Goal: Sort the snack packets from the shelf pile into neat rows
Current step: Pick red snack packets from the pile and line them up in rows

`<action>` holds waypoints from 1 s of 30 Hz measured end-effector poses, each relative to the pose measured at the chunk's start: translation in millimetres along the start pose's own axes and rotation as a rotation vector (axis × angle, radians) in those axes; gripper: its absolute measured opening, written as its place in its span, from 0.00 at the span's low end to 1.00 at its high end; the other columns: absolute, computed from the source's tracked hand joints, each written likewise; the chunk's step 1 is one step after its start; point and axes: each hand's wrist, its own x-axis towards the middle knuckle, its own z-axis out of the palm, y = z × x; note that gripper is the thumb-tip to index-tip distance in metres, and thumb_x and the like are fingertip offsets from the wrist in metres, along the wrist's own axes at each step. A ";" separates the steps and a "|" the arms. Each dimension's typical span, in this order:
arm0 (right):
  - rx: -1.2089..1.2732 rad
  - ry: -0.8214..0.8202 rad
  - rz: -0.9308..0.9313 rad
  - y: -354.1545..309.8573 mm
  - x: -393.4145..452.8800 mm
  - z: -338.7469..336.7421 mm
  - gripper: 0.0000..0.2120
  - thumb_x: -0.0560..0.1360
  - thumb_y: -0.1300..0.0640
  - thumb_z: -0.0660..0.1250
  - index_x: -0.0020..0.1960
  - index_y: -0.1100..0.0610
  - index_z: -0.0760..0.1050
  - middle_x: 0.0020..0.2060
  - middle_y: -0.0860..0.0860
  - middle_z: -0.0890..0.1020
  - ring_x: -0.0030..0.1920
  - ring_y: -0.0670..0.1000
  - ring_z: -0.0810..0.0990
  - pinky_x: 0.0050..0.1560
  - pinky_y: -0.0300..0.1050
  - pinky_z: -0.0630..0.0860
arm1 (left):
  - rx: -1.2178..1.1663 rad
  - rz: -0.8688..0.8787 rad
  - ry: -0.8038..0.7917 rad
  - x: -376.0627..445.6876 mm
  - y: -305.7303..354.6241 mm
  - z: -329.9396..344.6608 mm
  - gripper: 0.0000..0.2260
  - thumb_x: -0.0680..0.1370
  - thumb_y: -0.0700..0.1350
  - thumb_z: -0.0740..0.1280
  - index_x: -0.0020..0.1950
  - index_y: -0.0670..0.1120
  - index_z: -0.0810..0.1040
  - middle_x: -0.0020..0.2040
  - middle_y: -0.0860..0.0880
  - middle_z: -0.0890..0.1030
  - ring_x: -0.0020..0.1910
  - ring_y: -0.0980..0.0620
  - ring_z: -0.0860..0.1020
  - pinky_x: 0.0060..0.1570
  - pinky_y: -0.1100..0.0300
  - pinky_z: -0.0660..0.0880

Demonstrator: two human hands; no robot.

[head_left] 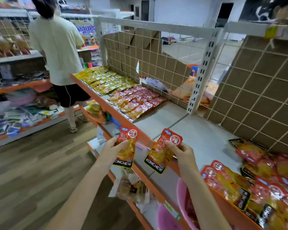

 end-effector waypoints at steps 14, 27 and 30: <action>-0.146 0.198 -0.070 -25.0 88.6 37.3 0.03 0.77 0.60 0.64 0.45 0.56 0.75 0.39 0.51 0.81 0.40 0.48 0.79 0.39 0.43 0.75 | 0.177 0.070 -0.282 133.2 43.0 10.2 0.04 0.78 0.44 0.66 0.44 0.51 0.74 0.43 0.49 0.81 0.42 0.51 0.79 0.48 0.57 0.77; -0.493 0.445 -0.050 -36.9 270.1 -6.6 0.12 0.72 0.62 0.70 0.55 0.57 0.77 0.50 0.56 0.83 0.51 0.57 0.81 0.57 0.57 0.77 | 0.743 0.329 -0.392 292.6 87.9 149.6 0.15 0.78 0.37 0.59 0.64 0.35 0.70 0.63 0.36 0.74 0.62 0.41 0.72 0.56 0.58 0.65; -0.614 0.509 -0.126 -36.3 282.3 3.3 0.20 0.74 0.59 0.69 0.64 0.56 0.70 0.56 0.51 0.79 0.56 0.53 0.78 0.57 0.49 0.75 | 0.881 0.390 -0.435 307.0 83.4 169.6 0.16 0.80 0.39 0.53 0.66 0.35 0.68 0.63 0.36 0.73 0.63 0.39 0.72 0.59 0.54 0.66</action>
